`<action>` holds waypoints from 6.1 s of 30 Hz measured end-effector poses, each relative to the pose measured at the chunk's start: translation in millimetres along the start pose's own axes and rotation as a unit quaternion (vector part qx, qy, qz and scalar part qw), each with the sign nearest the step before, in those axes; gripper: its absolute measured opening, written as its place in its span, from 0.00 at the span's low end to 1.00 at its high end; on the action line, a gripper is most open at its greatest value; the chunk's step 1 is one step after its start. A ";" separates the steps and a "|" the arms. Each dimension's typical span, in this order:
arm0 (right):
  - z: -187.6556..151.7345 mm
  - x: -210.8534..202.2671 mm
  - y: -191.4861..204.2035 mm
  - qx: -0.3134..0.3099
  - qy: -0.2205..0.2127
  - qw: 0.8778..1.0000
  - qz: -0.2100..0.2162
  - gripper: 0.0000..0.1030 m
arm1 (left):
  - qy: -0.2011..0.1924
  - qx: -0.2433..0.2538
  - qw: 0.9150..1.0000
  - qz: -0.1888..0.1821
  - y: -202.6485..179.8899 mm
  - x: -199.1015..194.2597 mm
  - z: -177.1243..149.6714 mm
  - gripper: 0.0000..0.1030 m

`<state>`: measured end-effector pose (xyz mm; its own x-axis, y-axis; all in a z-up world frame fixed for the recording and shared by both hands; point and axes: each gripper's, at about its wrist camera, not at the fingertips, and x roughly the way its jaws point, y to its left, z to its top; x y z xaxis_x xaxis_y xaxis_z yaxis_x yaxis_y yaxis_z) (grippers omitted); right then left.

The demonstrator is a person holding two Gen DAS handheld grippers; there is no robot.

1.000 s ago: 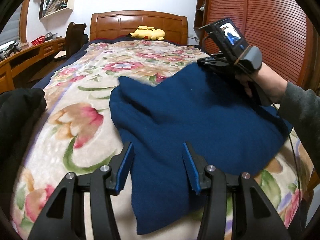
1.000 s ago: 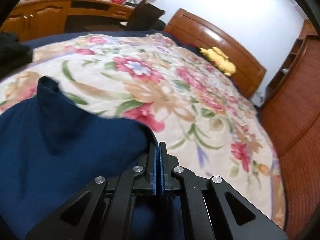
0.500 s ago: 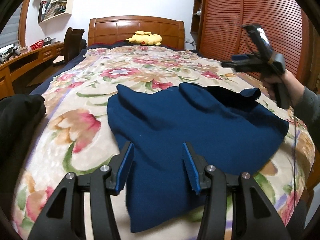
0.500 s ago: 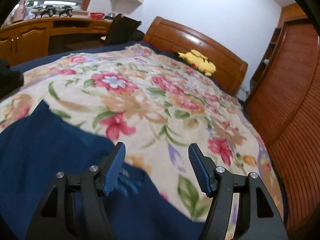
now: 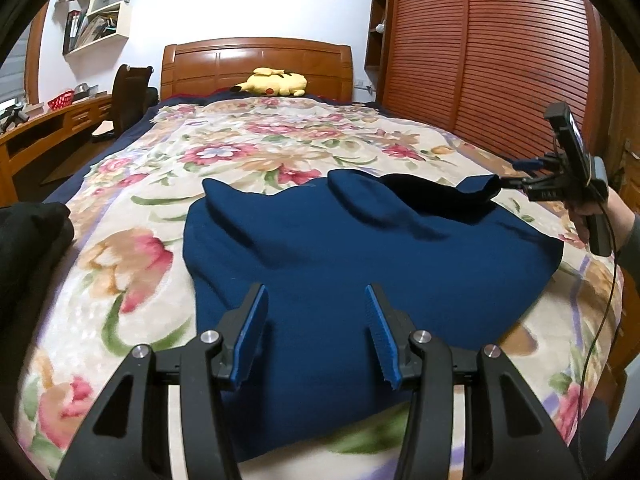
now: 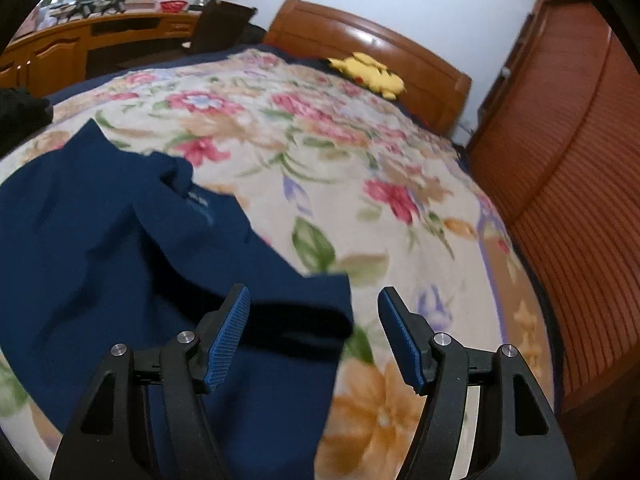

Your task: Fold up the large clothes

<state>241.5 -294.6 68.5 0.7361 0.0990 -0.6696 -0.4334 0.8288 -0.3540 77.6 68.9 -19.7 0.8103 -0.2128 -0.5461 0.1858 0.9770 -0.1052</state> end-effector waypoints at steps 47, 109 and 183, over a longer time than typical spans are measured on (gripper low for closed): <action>18.0 127.2 -71.5 0.190 0.089 0.978 0.015 0.01 | 0.029 0.024 0.999 0.004 -13.0 24.9 -2.0 0.48; -125.5 -8.2 22.0 0.188 0.061 0.976 0.094 0.75 | 0.076 -0.025 0.996 0.034 31.0 -1.8 -52.2 0.51; -165.2 -78.0 51.5 0.204 0.027 0.975 0.083 0.78 | -0.032 0.023 0.999 -0.029 -66.2 -62.8 -46.5 0.53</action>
<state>75.9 -350.7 -5.4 0.6402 0.2302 -0.7329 -0.2935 0.9550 0.0436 -11.5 18.4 -17.1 0.8310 -0.2703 -0.4861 0.2568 0.9617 -0.0958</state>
